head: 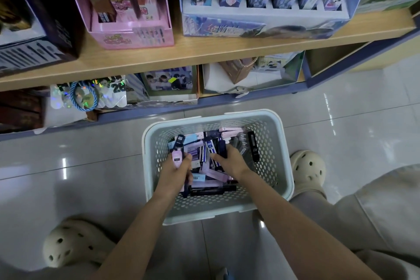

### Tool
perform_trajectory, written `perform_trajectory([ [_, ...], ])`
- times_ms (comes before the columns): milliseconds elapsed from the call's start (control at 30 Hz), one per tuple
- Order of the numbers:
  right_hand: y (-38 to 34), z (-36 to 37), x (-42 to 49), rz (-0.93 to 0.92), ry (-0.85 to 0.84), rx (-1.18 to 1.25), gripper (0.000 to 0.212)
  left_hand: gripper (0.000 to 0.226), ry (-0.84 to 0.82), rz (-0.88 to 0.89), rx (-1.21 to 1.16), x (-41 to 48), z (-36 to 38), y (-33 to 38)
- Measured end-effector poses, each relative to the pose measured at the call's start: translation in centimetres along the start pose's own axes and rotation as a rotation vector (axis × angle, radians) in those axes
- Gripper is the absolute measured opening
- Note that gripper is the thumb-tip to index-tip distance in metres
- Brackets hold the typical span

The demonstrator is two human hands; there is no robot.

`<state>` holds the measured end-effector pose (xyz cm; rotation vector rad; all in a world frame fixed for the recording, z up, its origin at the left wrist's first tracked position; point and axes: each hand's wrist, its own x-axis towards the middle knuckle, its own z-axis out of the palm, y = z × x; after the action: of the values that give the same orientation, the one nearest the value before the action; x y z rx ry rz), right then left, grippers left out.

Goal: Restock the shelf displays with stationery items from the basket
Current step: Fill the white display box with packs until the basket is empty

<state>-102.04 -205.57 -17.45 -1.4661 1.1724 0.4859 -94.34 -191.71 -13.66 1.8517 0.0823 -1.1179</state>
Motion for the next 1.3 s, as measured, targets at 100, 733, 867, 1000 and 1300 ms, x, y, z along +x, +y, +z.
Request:
perform_trajectory([
  [100,0.0,-0.2,-0.9,-0.069,-0.013,0.007,0.039,0.015,0.029,-0.07,-0.167,0.7,0.9,-0.3],
  [733,-1.3,0.5,-5.1,-0.43,0.092,-0.052,0.014,0.025,-0.176,-0.107,-0.242,-0.2,0.6,1.9],
  [867,-1.7,0.4,-5.8,-0.436,0.098,-0.047,0.019,0.018,-0.132,-0.056,-0.198,-0.2,0.7,1.7],
  [1000,-1.8,-0.3,-5.4,-0.285,0.151,0.187,0.01,0.014,-0.14,-0.018,-0.161,-0.4,0.5,1.5],
  [1300,-3.9,-1.3,-6.3,-0.168,0.019,0.597,0.005,0.026,-0.208,0.006,-0.084,-1.6,0.7,2.6],
])
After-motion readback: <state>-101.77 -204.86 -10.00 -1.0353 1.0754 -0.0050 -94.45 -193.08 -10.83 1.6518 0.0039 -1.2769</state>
